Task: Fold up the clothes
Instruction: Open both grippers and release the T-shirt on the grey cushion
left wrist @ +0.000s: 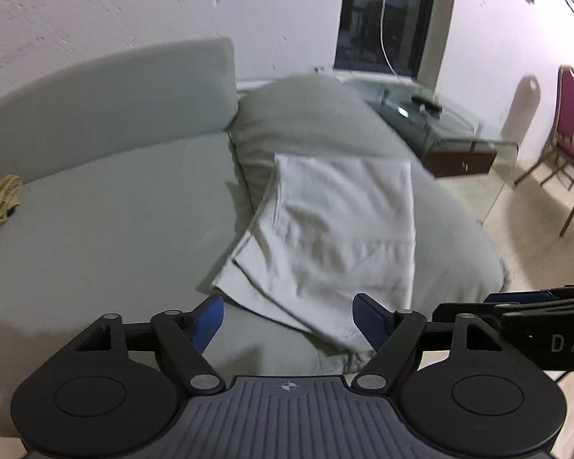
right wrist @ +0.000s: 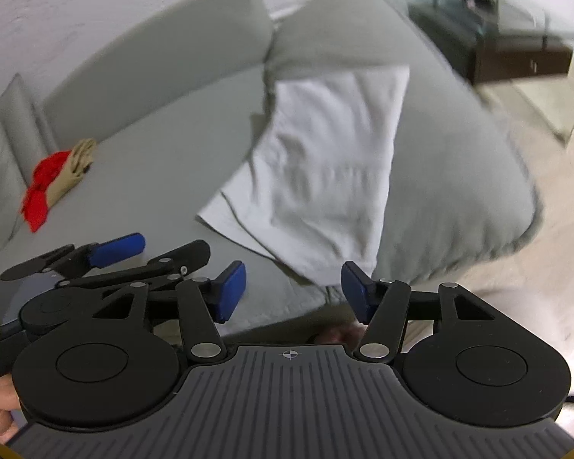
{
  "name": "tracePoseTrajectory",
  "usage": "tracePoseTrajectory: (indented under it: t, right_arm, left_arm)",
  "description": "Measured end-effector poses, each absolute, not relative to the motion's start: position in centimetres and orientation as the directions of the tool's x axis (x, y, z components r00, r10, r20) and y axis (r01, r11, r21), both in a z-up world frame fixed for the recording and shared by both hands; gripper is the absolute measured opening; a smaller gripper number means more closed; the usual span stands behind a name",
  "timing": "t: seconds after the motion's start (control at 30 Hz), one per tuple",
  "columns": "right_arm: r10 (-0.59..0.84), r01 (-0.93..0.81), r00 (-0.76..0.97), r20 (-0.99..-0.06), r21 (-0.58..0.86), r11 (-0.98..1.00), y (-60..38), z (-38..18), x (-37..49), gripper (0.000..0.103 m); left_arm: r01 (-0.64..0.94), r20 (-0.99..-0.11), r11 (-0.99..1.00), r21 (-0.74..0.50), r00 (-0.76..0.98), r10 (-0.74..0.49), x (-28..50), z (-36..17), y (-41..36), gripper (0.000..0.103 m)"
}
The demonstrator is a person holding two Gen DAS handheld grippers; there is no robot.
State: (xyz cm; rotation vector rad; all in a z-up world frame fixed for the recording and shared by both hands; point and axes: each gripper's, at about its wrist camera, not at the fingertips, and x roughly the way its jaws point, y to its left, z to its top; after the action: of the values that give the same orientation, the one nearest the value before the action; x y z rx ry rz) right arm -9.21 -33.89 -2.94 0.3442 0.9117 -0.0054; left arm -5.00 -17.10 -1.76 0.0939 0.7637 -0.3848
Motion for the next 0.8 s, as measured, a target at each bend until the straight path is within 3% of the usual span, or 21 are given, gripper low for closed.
tracePoseTrajectory:
  t: [0.1, 0.23, 0.4, 0.8]
  right_arm:
    - [0.120, 0.122, 0.622, -0.774, 0.247, 0.961, -33.8, -0.3, -9.9, 0.063]
    - [0.083, 0.104, 0.631, -0.772, 0.190, 0.976, -33.8, 3.0, -11.7, 0.064]
    - [0.077, 0.094, 0.632, -0.771, 0.175, 0.980, -34.2, 6.2, -13.9, 0.064]
    - [0.025, 0.095, 0.622, -0.783, 0.106, 0.990, -34.1, 5.7, -15.0, 0.064]
  left_arm:
    - [0.360, -0.679, 0.930, -0.080, 0.663, -0.315, -6.2, 0.3, -17.0, 0.077]
    - [0.360, -0.662, 0.928, -0.098, 0.673, -0.331, -7.6, 2.2, -17.2, 0.086]
    - [0.387, -0.649, 0.918, -0.092, 0.676, -0.350, -8.7, 3.1, -18.0, 0.088]
    - [0.375, -0.694, 0.921, -0.110, 0.634, -0.341, -9.1, 1.2, -18.6, 0.088]
